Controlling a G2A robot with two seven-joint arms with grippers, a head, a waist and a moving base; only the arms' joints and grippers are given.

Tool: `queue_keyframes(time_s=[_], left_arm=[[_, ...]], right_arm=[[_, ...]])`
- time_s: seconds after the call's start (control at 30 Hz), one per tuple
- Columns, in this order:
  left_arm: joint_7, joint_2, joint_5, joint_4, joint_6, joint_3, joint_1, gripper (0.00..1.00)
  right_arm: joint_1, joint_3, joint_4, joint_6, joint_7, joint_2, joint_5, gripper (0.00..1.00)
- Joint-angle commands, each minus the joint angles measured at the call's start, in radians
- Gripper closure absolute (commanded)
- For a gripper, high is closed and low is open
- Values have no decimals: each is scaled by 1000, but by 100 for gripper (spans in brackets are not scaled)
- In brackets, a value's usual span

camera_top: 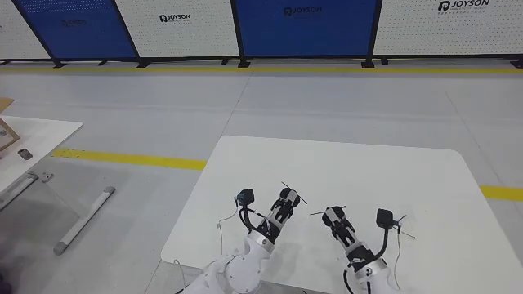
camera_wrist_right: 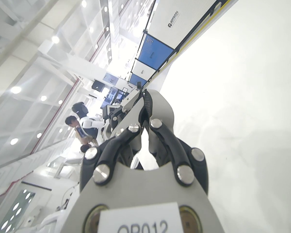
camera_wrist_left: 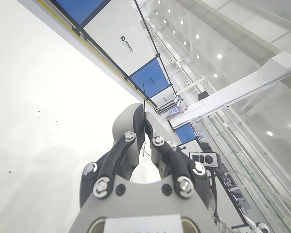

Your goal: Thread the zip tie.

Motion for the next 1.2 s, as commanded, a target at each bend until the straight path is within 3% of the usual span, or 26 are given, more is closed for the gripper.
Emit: queue_keyframes(time_s=[0.0, 0.43, 0.63, 1.03, 1.17], left_arm=[[0, 0, 0, 0, 0, 0, 0, 100], [0, 0, 0, 0, 0, 0, 0, 100], [5, 0, 8, -31, -20, -9, 19, 100], [13, -4, 15, -33, -21, -10, 21, 100], [13, -4, 15, -33, -21, -10, 21, 100]], right_arm=[[0, 0, 6, -10, 11, 1, -12, 100], [3, -4, 17, -18, -46, -5, -34, 100], [-17, -1, 0, -69, -99, -9, -49, 100], [-2, -16, 34, -60, -132, -16, -70, 100], [24, -22, 48, -47, -165, -27, -14, 100]])
